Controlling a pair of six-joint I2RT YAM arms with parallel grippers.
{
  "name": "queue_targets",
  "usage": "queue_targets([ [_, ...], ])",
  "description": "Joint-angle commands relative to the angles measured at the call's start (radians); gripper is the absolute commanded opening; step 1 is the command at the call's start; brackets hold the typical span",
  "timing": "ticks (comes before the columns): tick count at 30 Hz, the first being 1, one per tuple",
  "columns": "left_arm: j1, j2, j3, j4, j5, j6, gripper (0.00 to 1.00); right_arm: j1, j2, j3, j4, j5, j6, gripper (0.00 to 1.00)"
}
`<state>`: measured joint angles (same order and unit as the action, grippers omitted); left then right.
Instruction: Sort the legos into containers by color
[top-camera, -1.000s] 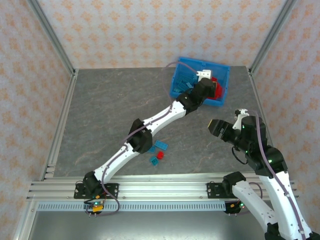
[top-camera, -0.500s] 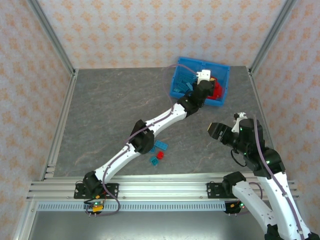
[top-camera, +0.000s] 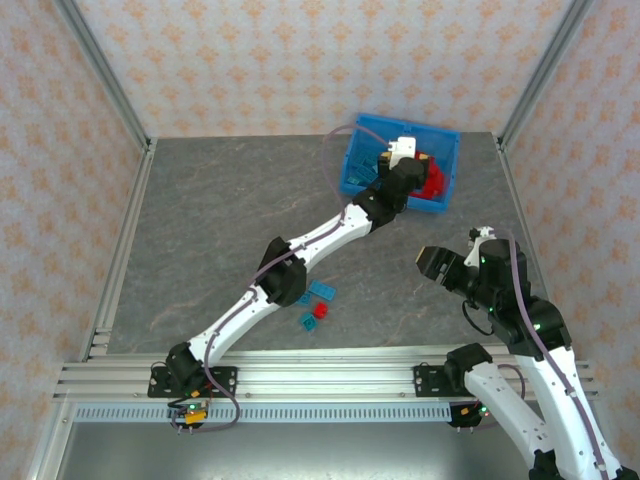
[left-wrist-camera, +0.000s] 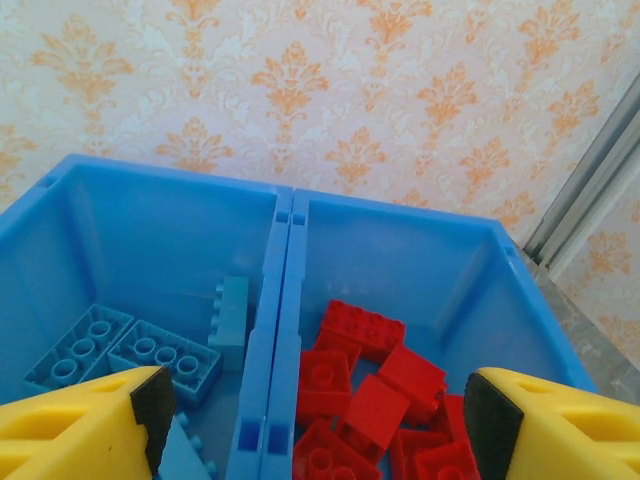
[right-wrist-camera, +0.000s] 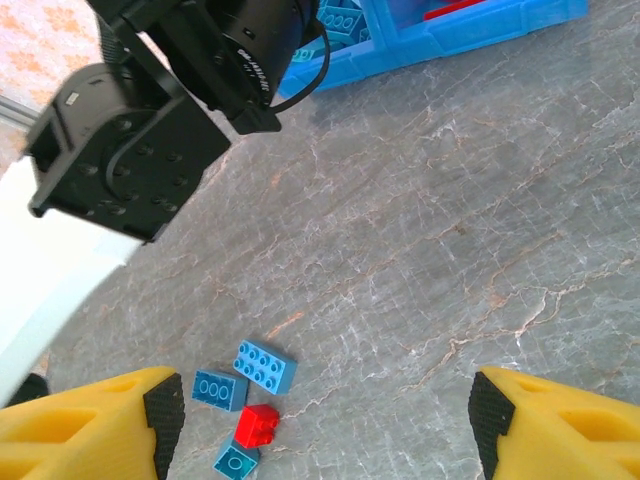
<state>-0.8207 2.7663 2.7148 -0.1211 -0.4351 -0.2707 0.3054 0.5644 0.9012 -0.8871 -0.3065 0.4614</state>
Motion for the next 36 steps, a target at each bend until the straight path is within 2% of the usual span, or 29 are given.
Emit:
queue_targets([
  [1, -0.039, -0.278, -0.182, 0.055, -0.035, -0.025, 0.79, 0.003, -0.006, -0.012, -0.027, 0.030, 0.008, 0.77],
  [6, -0.047, -0.648, -0.767, 0.380, 0.000, -0.051, 0.79, 0.003, 0.010, -0.013, -0.003, 0.025, 0.001, 0.77],
  [11, -0.047, -0.993, -1.227, 0.507, 0.039, -0.054, 0.84, 0.003, 0.077, -0.044, 0.106, -0.057, -0.002, 0.77],
  [13, -0.047, -1.122, -1.374, 0.484, 0.054, -0.033, 0.86, 0.003, 0.124, -0.065, 0.191, -0.137, 0.004, 0.76],
  [15, -0.046, -1.240, -1.470, 0.411, 0.057, -0.006, 0.87, 0.012, 0.174, -0.081, 0.269, -0.203, 0.014, 0.76],
  [18, -0.048, -1.411, -1.600, 0.297, 0.074, 0.049, 0.88, 0.079, 0.258, -0.076, 0.330, -0.193, 0.007, 0.76],
  [22, -0.049, -1.645, -1.727, 0.097, 0.178, 0.181, 0.92, 0.210, 0.389, -0.053, 0.371, -0.134, -0.010, 0.76],
  [27, -0.049, -1.874, -1.790, -0.227, 0.334, 0.383, 1.00, 0.379, 0.568, -0.023, 0.412, -0.092, -0.028, 0.76],
  [33, -0.049, -1.994, -1.778, -0.640, 0.532, 0.651, 1.00, 0.530, 0.849, 0.145, 0.277, -0.011, -0.149, 0.76],
  [36, -0.050, -2.030, -1.850, -0.713, 0.549, 0.786, 1.00, 0.550, 0.946, 0.180, 0.266, 0.006, -0.211, 0.75],
])
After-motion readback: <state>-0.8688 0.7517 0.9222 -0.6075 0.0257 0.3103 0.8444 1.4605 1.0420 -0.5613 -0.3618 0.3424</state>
